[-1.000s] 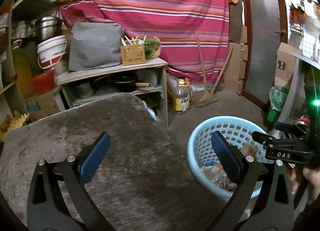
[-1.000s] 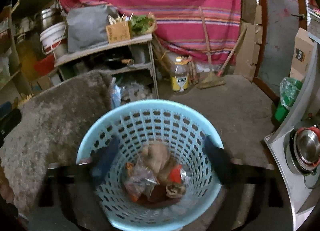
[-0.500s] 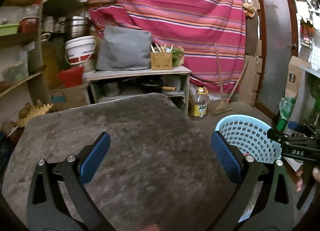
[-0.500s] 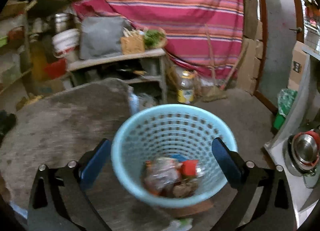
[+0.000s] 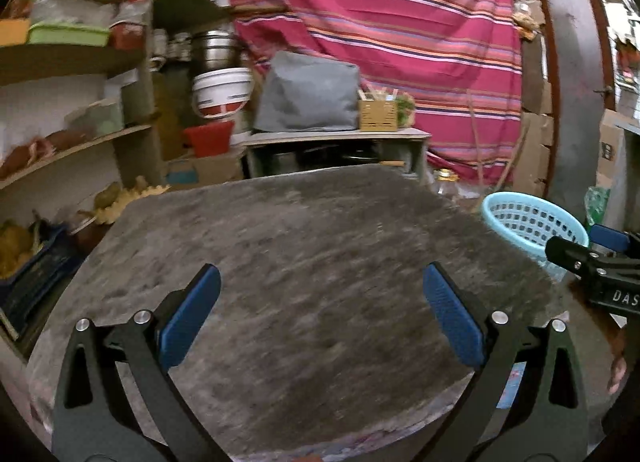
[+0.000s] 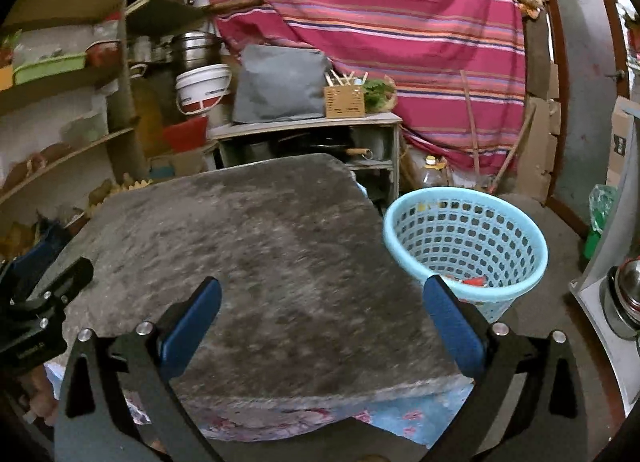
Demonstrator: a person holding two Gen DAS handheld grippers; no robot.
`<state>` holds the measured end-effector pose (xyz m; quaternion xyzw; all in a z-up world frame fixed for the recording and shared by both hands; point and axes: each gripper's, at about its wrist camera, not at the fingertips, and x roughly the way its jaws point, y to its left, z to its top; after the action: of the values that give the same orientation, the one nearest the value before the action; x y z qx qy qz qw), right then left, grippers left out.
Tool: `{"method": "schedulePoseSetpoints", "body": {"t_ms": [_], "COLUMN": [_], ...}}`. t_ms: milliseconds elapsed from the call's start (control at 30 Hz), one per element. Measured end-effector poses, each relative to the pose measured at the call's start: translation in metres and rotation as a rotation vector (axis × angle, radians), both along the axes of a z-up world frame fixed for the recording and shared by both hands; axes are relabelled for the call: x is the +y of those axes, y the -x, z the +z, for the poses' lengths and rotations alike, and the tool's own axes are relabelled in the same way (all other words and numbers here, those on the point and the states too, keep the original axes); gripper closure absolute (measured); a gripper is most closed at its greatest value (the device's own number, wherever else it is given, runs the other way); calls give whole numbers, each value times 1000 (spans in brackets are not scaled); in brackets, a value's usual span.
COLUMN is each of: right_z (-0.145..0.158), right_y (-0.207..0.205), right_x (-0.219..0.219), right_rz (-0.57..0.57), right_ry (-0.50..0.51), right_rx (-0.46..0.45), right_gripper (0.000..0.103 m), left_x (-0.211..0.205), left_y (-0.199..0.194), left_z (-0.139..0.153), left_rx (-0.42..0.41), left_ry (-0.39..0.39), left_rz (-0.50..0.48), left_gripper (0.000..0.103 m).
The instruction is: Collect trash
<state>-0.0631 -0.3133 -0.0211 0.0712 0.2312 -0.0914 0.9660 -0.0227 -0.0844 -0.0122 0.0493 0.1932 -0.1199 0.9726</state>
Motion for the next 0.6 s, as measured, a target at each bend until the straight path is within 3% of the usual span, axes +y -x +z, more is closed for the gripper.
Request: {"method": "schedulePoseSetpoints", "body": {"t_ms": [267, 600], "right_z": [-9, -8], "right_y": [4, -1], "right_x": [28, 45], "right_rz": [21, 42], "right_ry": [28, 67], "right_rx": [-9, -40], "right_gripper": [4, 4], "left_x": [30, 38], "left_y": [4, 2], "left_z": [-10, -11], "left_rx": [-11, -20], "left_ry": [18, 27], "left_rz": [57, 91], "left_gripper": [5, 5]}}
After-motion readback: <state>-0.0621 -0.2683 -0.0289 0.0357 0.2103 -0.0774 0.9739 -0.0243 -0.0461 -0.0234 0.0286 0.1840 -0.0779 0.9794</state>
